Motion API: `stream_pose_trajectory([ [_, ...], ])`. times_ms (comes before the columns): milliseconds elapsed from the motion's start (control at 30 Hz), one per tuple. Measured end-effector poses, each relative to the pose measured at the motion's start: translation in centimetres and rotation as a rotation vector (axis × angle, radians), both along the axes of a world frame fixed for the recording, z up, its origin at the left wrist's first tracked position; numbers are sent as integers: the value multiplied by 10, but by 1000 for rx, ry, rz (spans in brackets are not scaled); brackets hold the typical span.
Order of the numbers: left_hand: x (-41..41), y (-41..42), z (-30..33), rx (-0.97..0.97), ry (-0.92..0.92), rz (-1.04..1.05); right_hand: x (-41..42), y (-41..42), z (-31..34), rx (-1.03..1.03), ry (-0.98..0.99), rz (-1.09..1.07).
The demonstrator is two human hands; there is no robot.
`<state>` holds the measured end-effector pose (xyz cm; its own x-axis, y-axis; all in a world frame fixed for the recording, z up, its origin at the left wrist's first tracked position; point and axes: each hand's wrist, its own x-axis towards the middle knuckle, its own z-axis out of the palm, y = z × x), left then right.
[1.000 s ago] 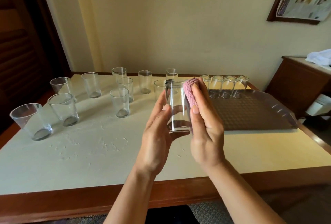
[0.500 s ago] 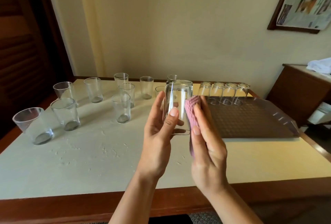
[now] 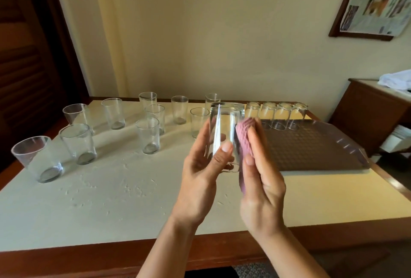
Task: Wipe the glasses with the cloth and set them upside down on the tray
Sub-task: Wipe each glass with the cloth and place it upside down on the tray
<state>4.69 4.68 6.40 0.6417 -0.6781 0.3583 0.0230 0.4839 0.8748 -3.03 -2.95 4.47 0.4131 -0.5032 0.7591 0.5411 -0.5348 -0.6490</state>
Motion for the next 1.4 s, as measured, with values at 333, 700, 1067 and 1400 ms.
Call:
stream_pose_trajectory([
  [333, 0, -3, 10, 9, -68, 92, -5, 7, -4, 48, 14, 2],
  [700, 3, -2, 7, -14, -50, 124, -4, 13, -6, 58, 30, 24],
  [1067, 3, -3, 1, -35, -111, 144, 2, 8, 2, 142, -17, 96],
  [1400, -1, 4, -1, -17, -92, 136, 7, 2, 9, 179, -9, 126],
])
